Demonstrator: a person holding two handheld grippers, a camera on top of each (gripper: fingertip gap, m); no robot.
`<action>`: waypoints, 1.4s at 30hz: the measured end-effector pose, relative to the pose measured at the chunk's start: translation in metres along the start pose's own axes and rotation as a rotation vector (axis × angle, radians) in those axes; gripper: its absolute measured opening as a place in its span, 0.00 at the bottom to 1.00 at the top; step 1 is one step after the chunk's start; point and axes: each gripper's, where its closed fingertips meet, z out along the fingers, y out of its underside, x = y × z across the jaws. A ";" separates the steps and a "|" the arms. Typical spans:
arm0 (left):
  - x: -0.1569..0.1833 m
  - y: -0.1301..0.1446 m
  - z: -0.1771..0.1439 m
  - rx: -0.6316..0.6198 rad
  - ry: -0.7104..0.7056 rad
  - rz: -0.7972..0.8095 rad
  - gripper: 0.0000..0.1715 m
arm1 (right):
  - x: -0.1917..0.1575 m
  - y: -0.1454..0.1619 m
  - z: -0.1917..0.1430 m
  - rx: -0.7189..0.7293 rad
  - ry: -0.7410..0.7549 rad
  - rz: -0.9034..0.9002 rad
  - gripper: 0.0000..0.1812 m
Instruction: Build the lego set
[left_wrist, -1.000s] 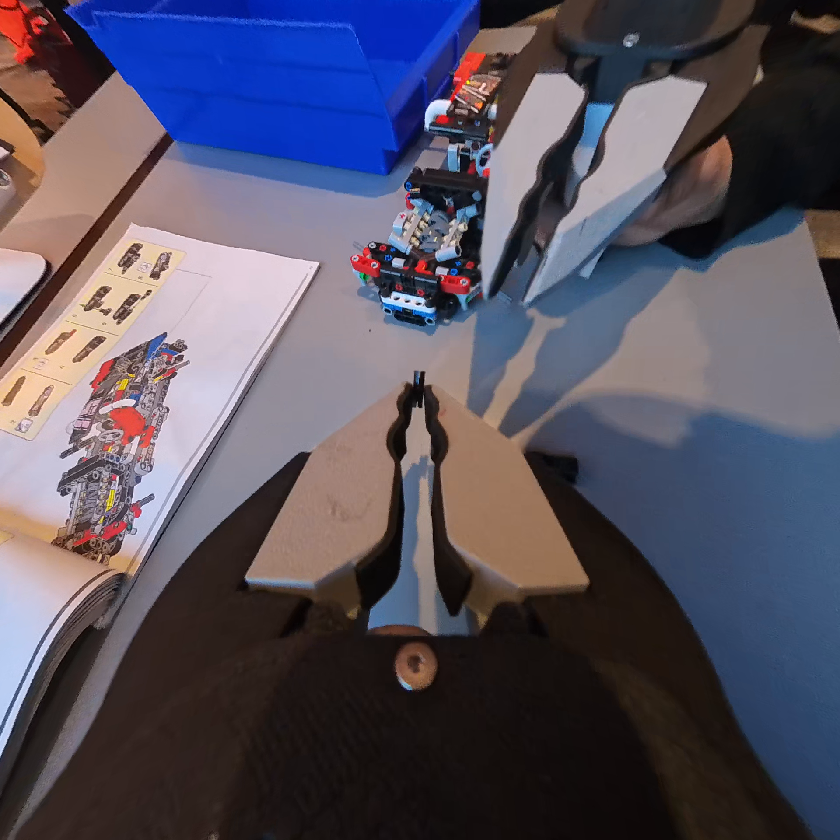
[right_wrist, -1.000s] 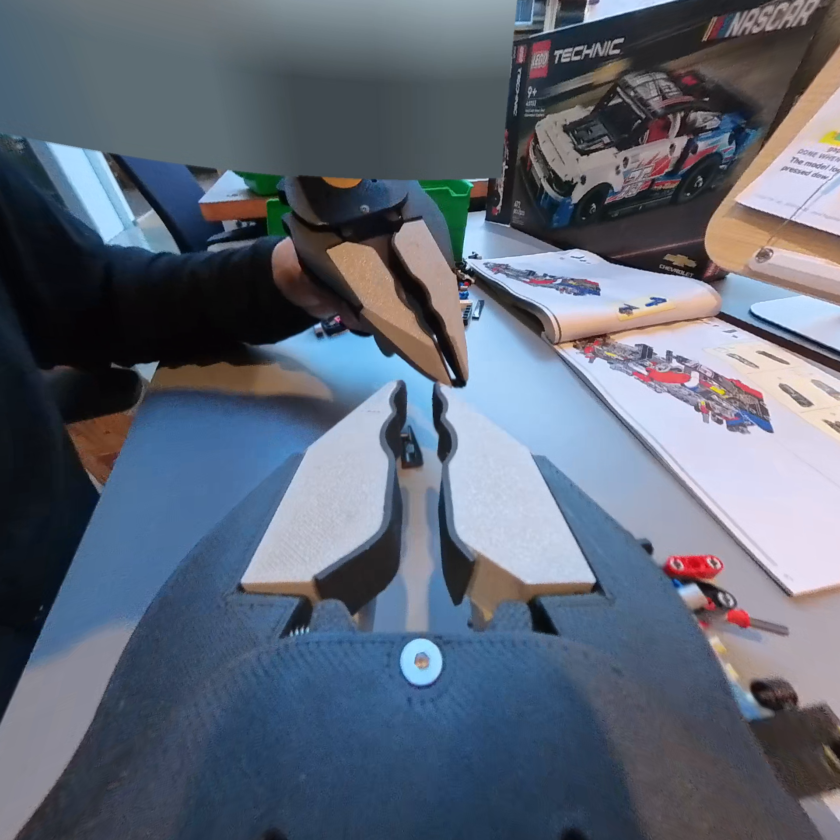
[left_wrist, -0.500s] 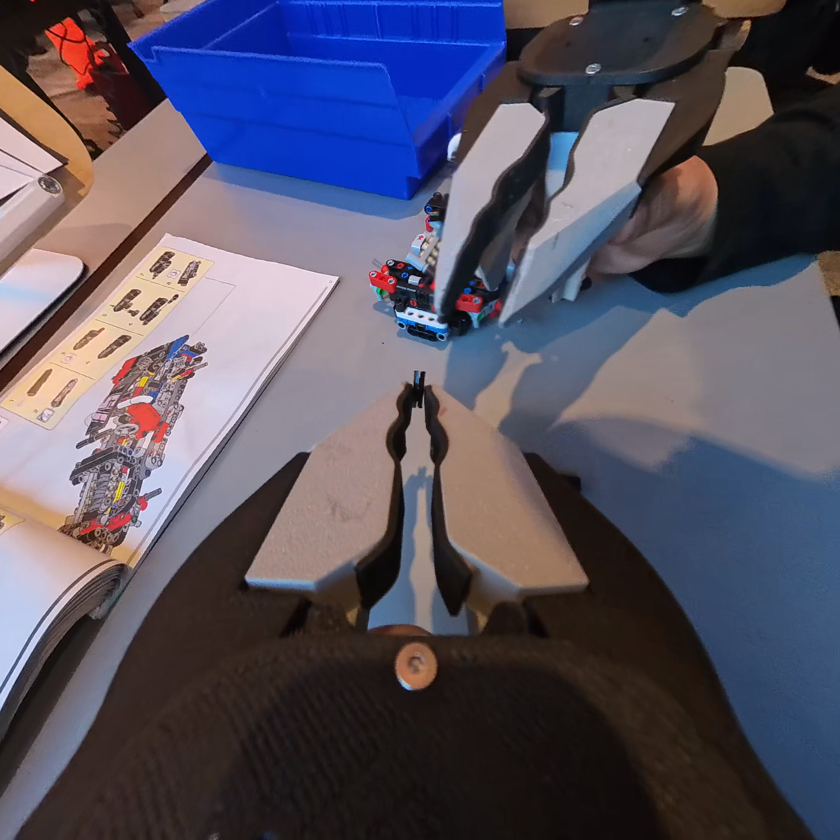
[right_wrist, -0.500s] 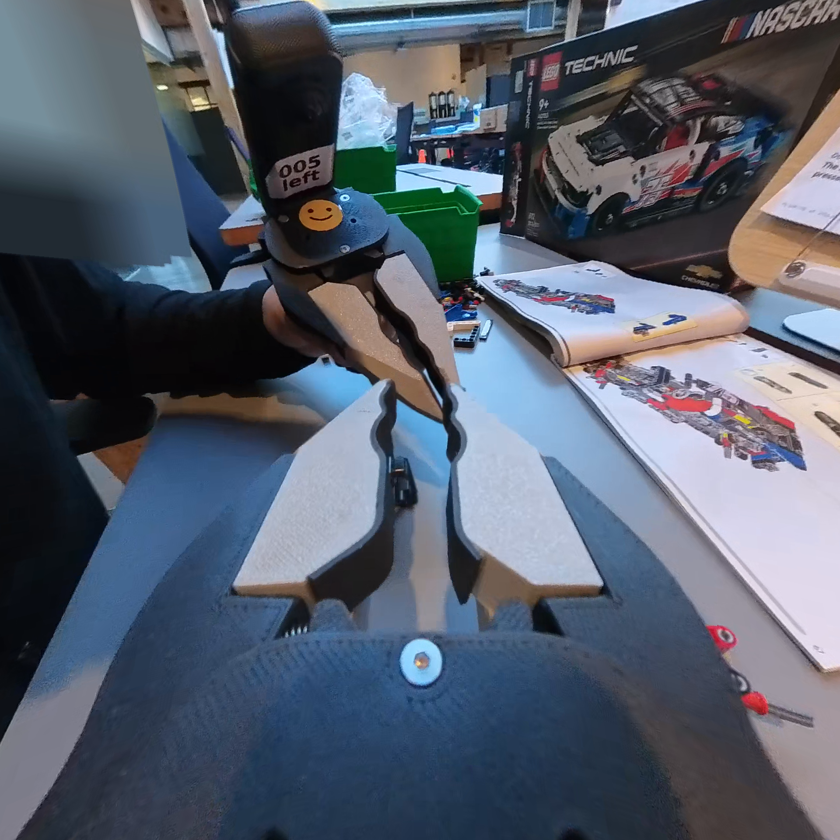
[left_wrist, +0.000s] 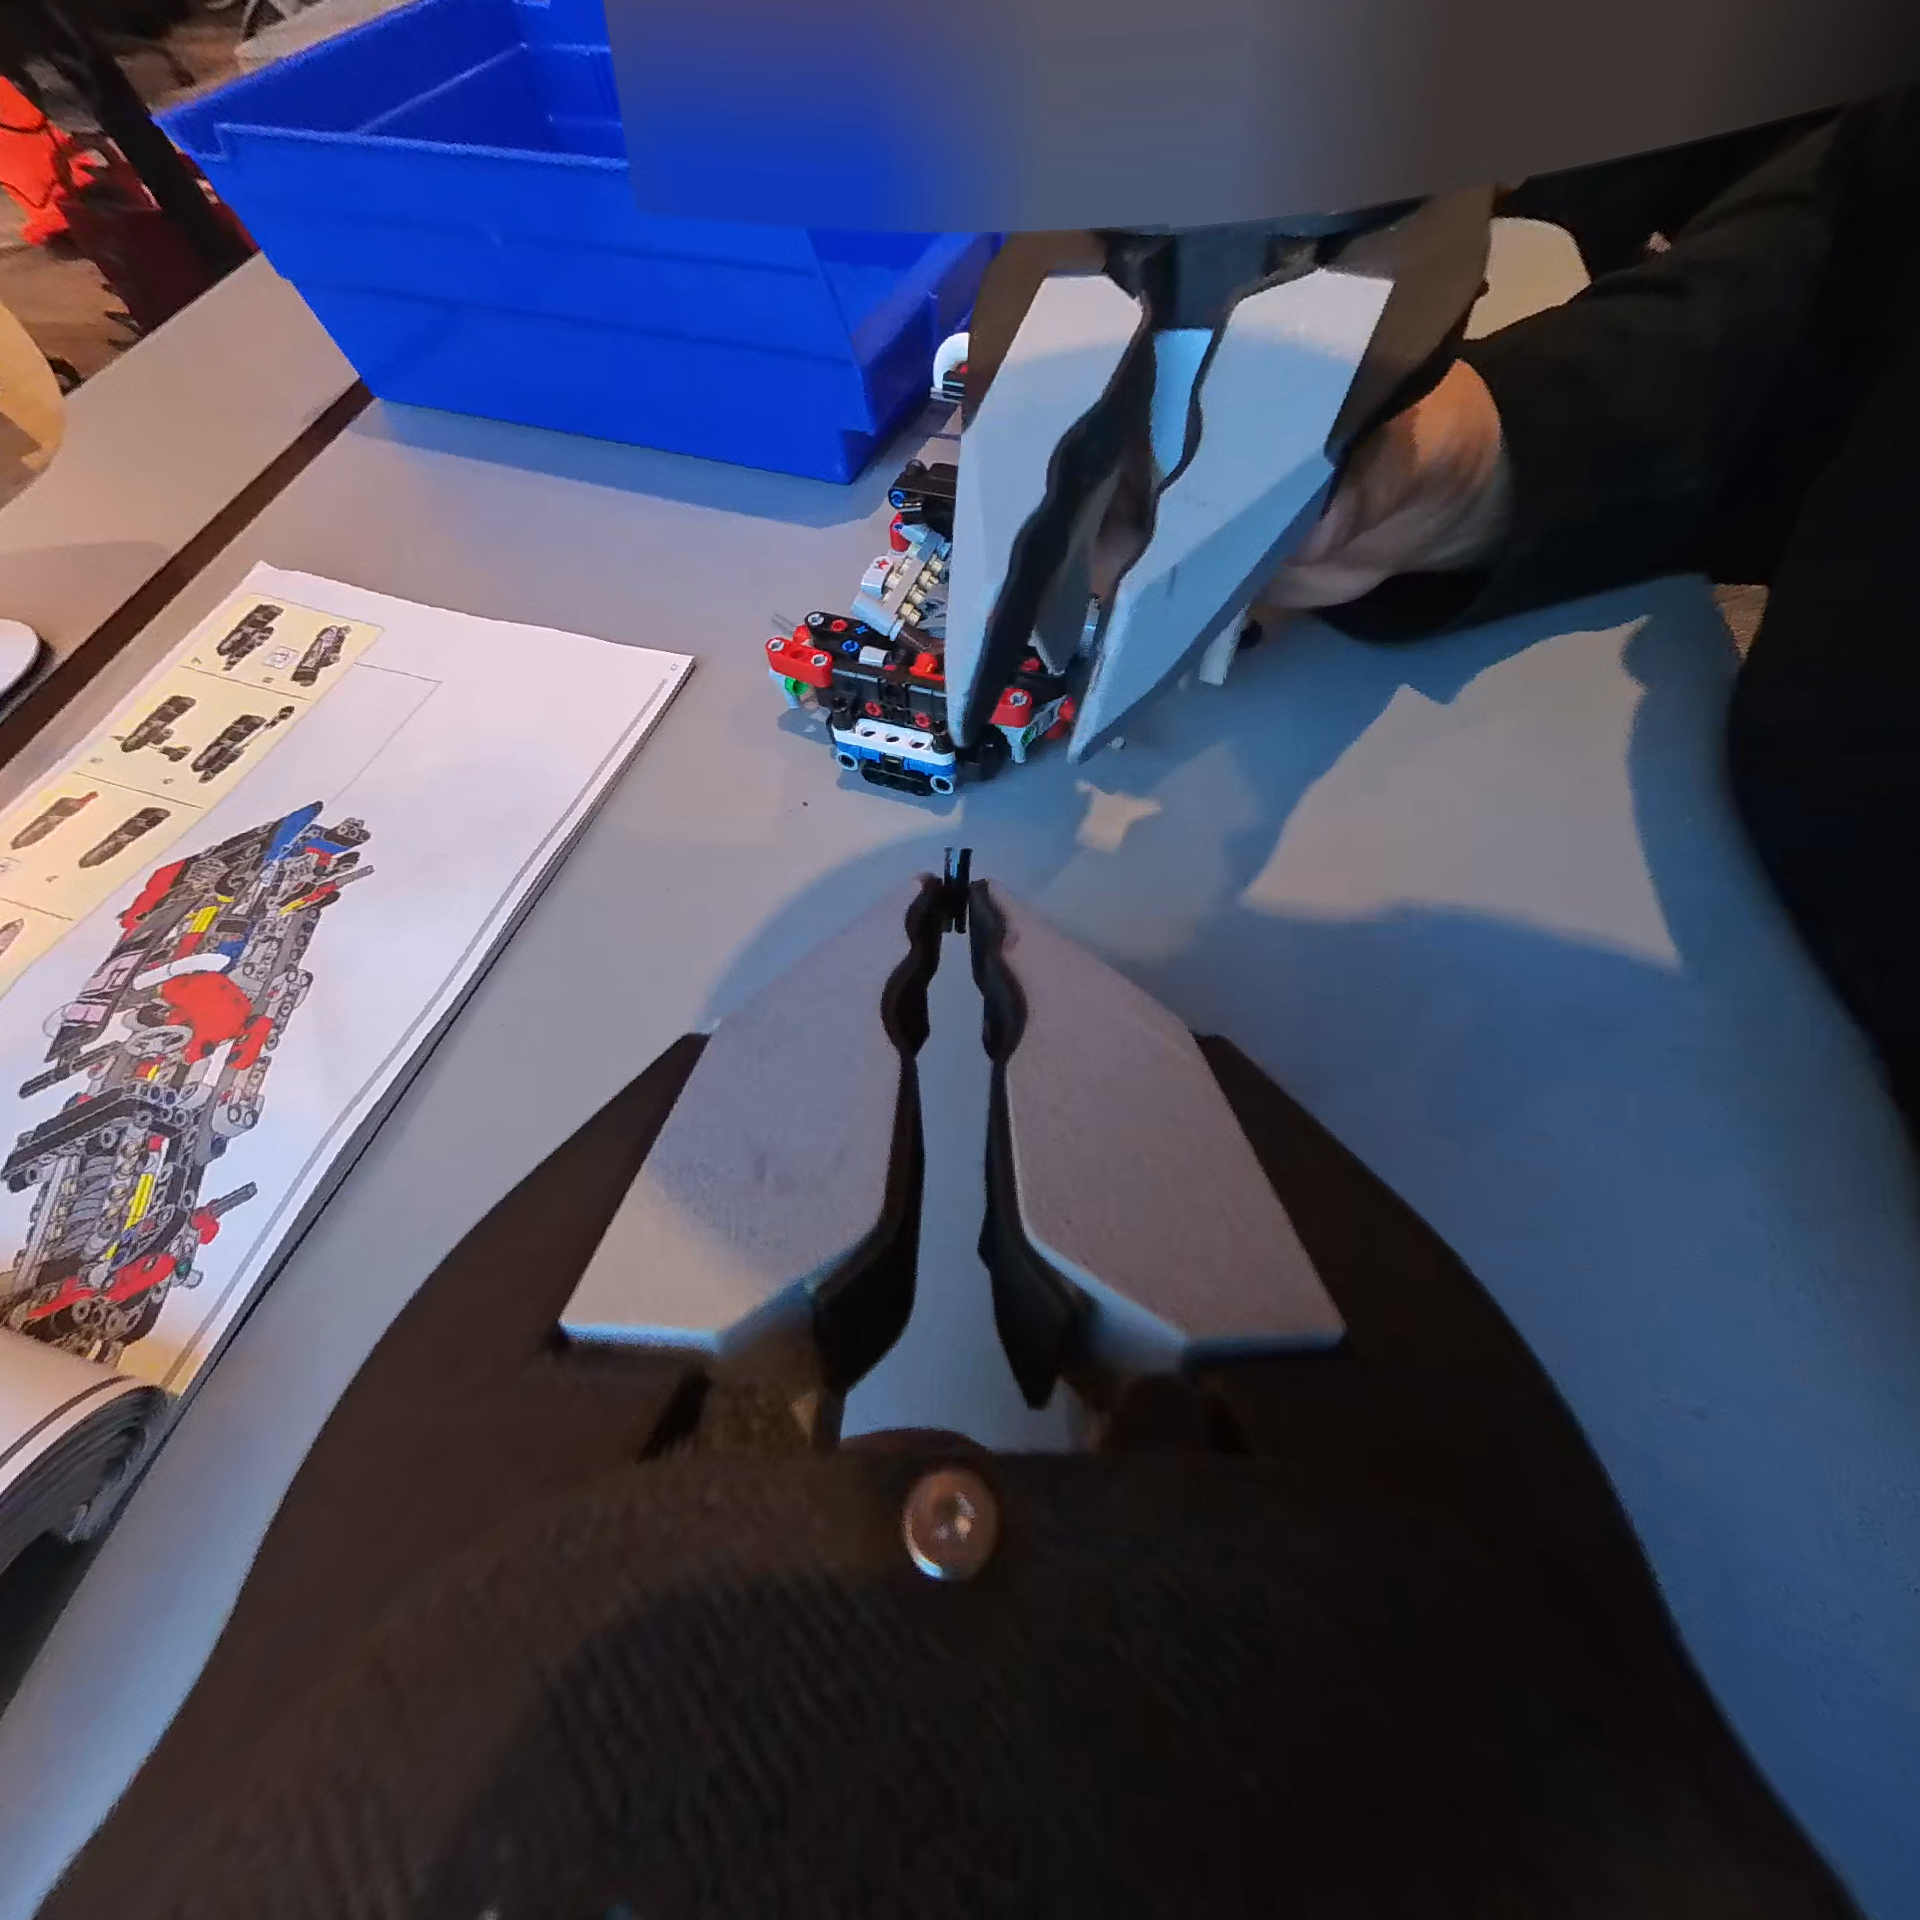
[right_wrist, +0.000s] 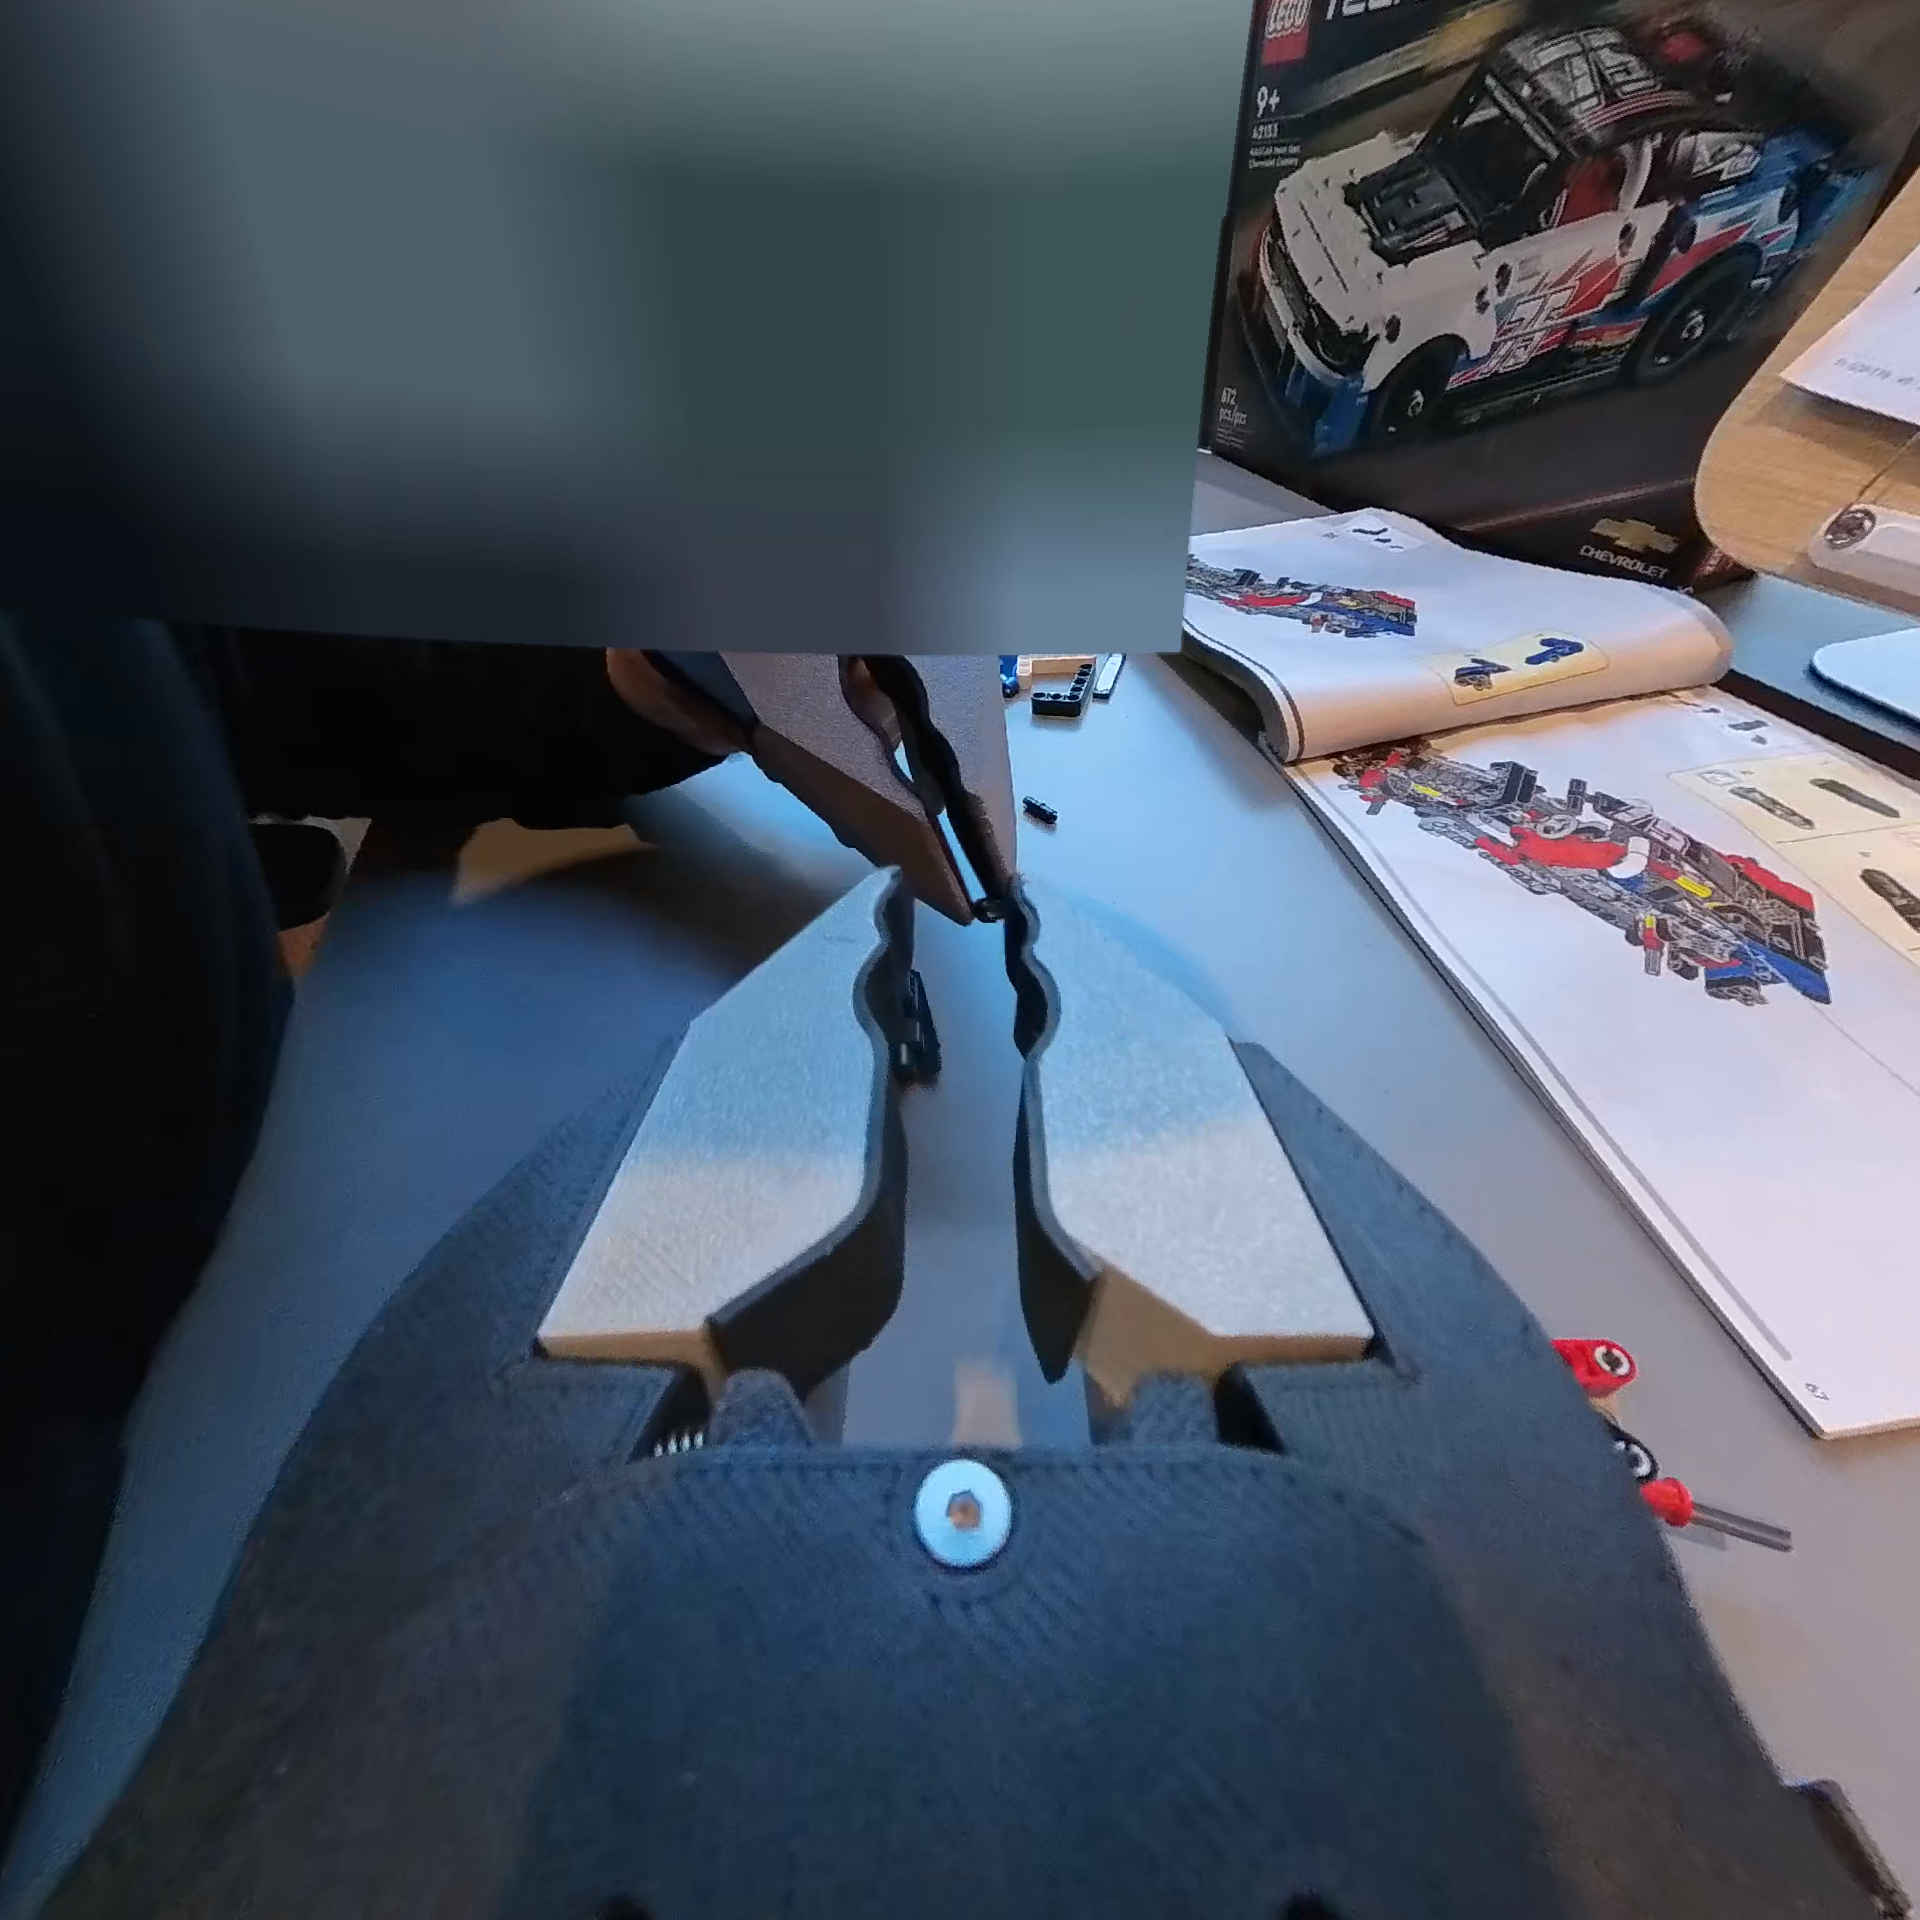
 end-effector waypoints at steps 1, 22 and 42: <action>0.001 0.000 0.000 -0.002 0.007 -0.004 0.00 | 0.000 0.002 0.001 -0.008 -0.002 -0.003 0.07; 0.025 -0.008 -0.007 -0.006 0.056 0.098 0.00 | -0.015 0.010 0.009 -0.070 -0.034 -0.114 0.05; 0.018 -0.001 0.004 -0.011 0.006 0.068 0.00 | -0.013 0.011 0.011 -0.052 -0.053 0.009 0.03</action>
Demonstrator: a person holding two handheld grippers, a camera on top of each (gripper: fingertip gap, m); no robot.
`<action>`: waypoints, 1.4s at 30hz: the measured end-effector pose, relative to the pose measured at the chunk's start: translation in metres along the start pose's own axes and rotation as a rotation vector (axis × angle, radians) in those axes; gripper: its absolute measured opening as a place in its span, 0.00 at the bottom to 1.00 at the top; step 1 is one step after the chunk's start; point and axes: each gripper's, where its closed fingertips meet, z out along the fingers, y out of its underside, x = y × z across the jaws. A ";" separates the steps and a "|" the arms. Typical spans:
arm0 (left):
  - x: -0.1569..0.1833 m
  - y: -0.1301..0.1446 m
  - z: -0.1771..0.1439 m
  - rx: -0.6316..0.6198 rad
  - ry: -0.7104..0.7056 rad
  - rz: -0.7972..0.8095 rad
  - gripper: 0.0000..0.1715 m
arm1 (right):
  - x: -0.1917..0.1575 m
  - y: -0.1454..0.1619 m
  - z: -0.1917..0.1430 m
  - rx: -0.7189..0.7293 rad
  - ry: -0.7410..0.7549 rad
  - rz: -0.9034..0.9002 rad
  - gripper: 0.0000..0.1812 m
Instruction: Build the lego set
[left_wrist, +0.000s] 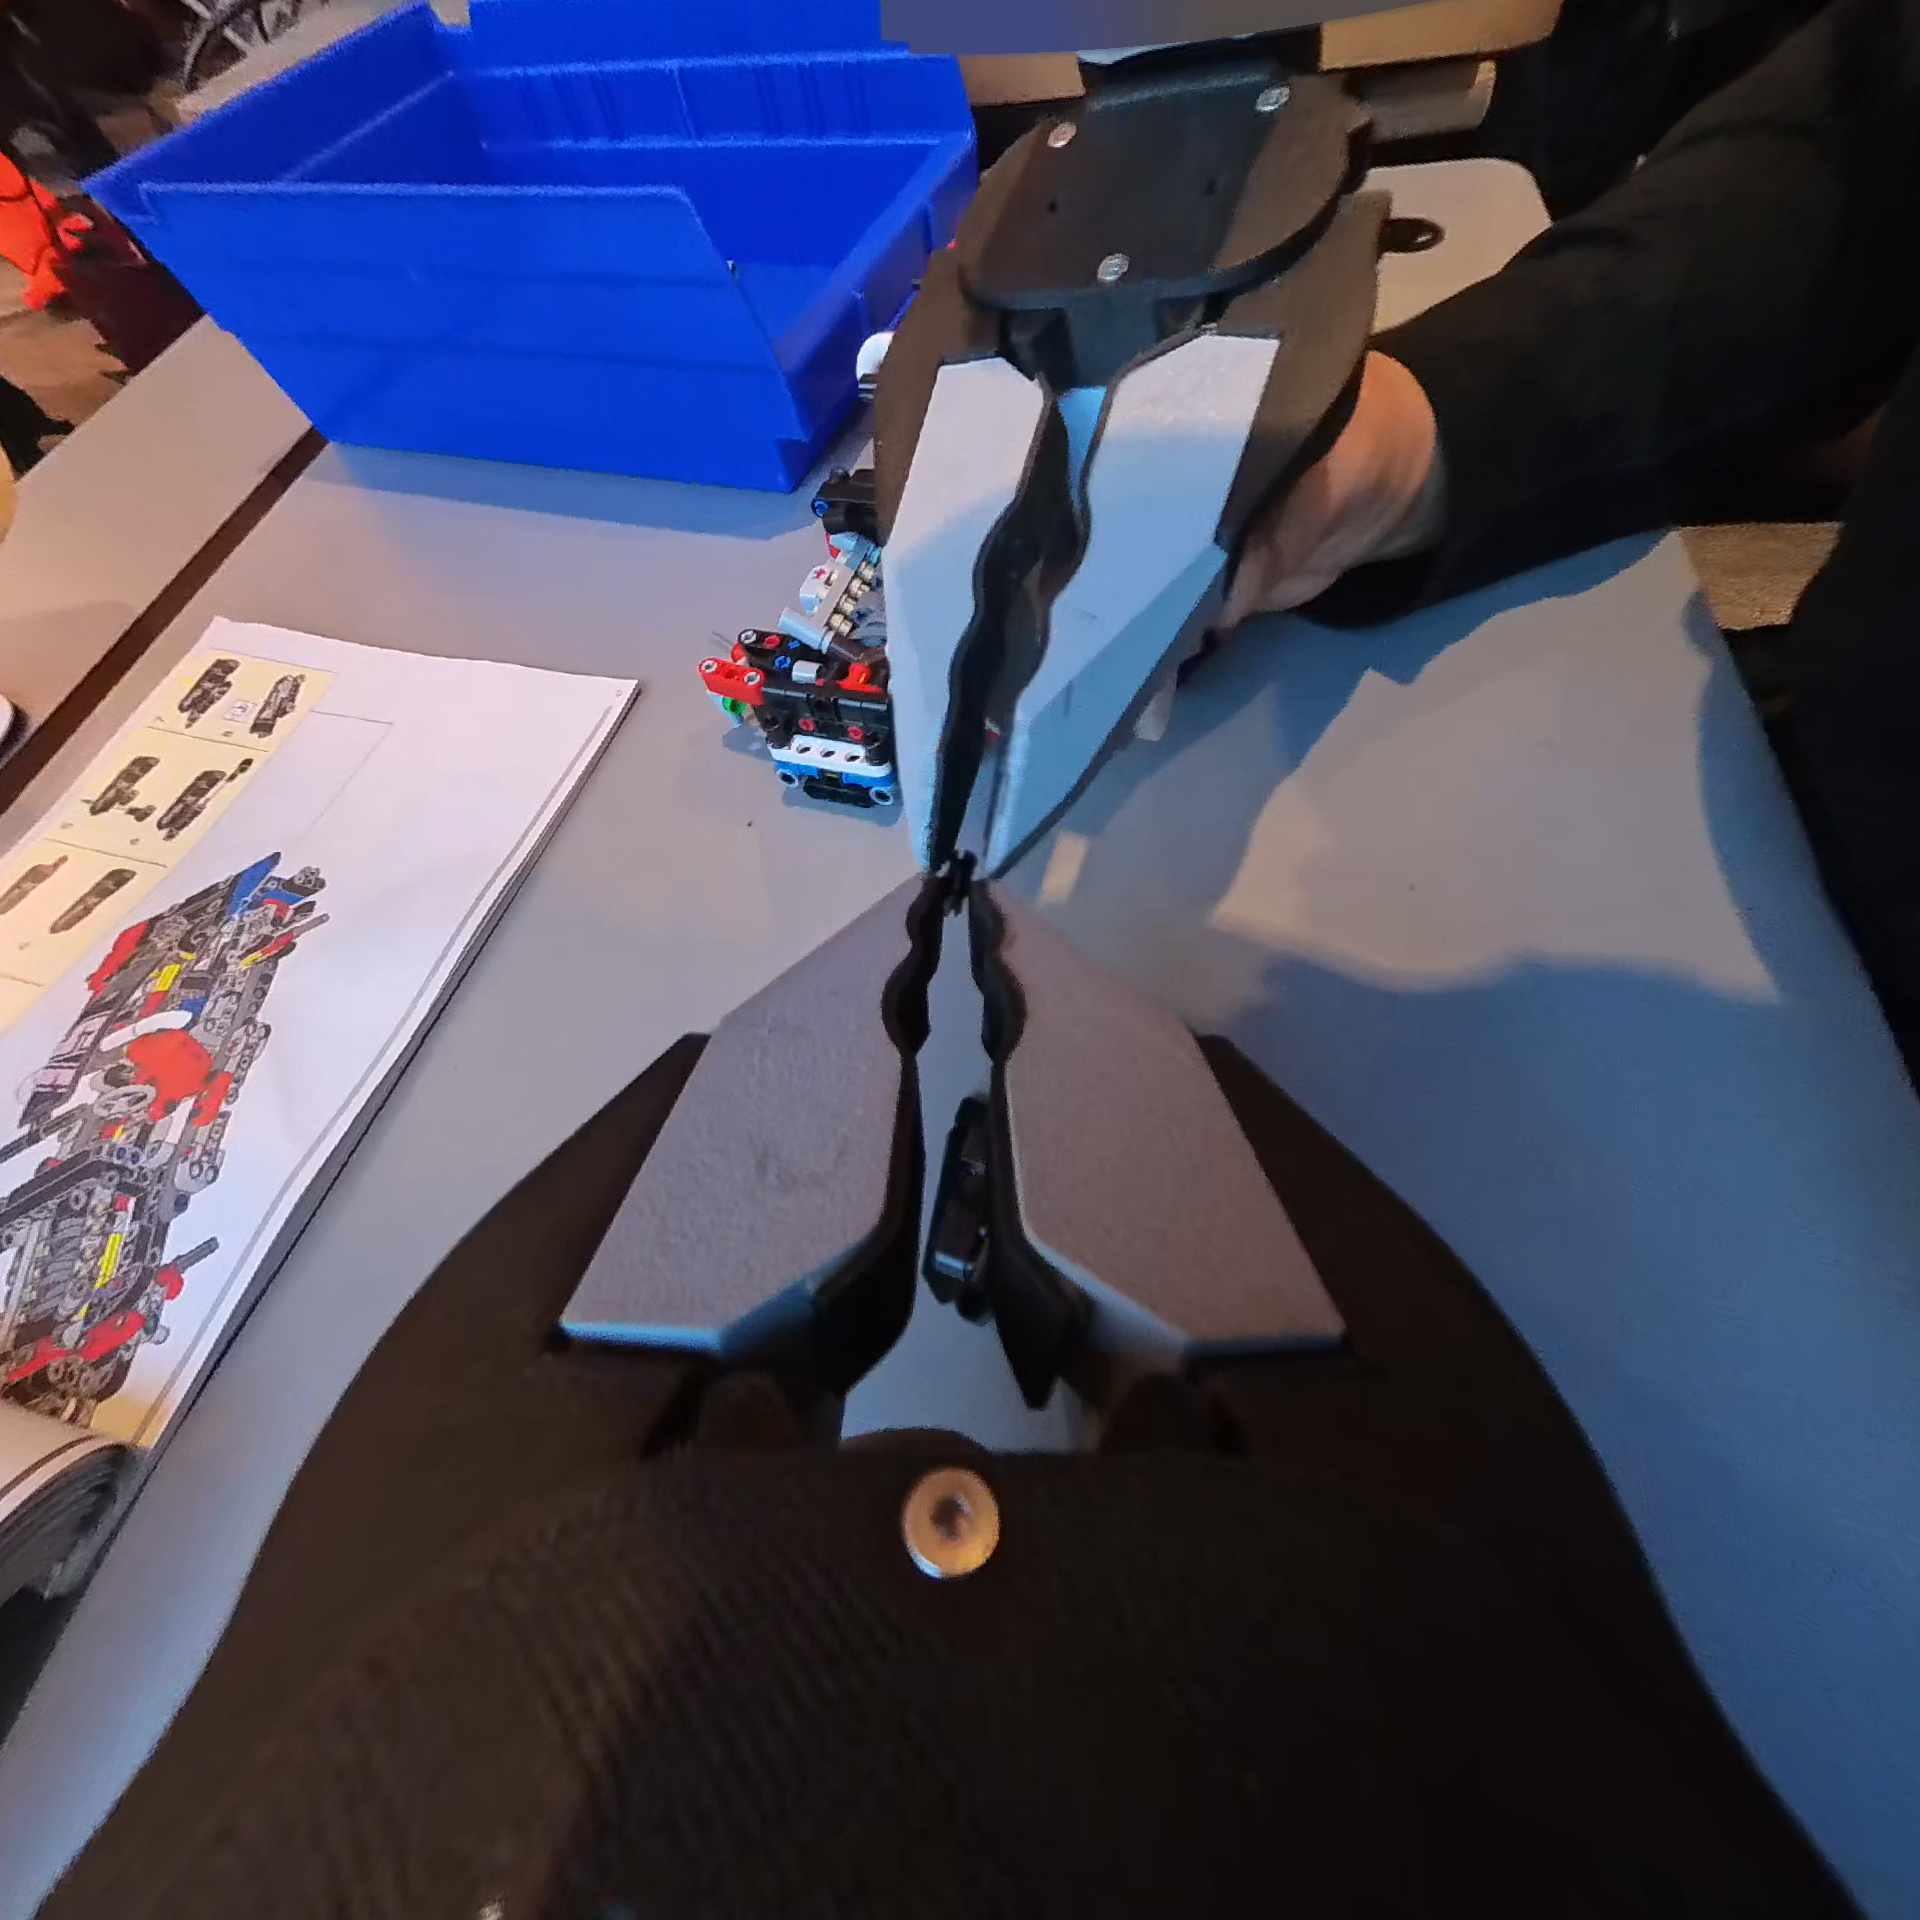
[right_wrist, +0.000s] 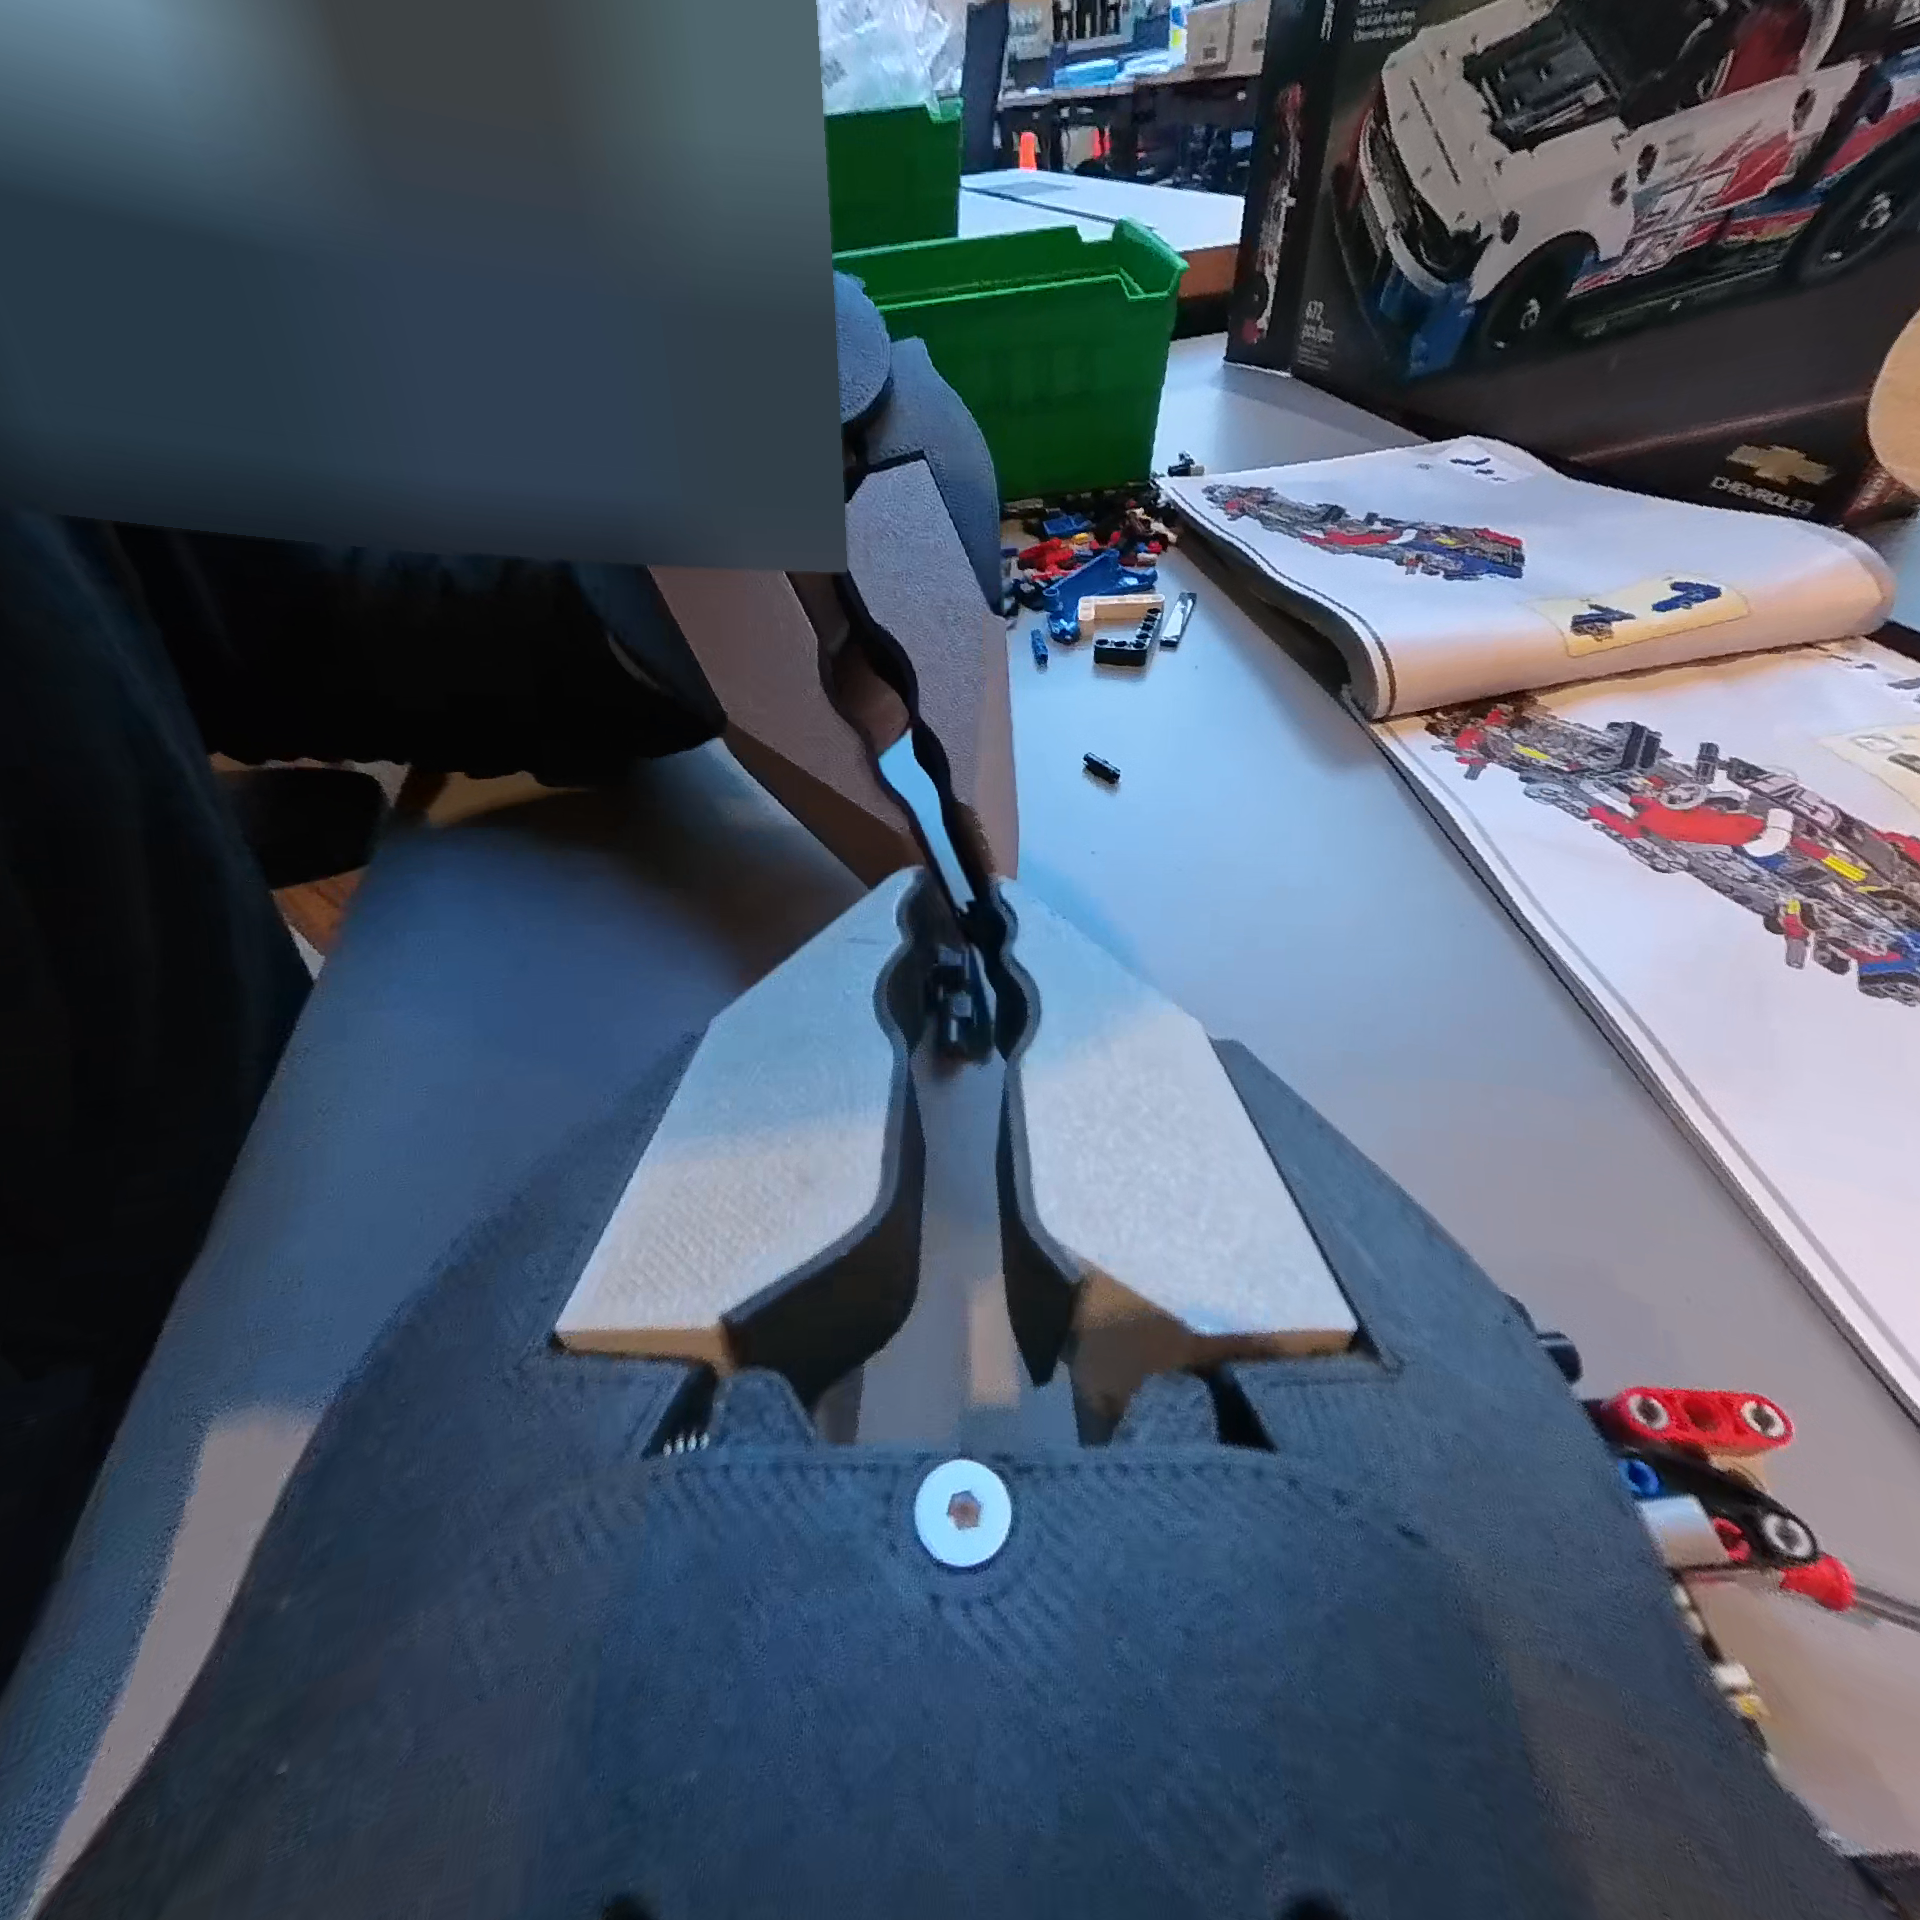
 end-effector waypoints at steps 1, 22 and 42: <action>0.001 0.000 0.000 -0.001 0.000 0.009 0.00 | 0.000 0.000 0.000 0.001 0.000 0.005 0.01; 0.001 -0.003 0.002 0.003 -0.026 0.018 0.00 | 0.005 -0.008 -0.008 0.054 0.025 0.027 0.00; -0.002 -0.005 0.002 0.031 -0.024 -0.022 0.00 | 0.004 -0.005 -0.007 0.044 0.013 0.044 0.03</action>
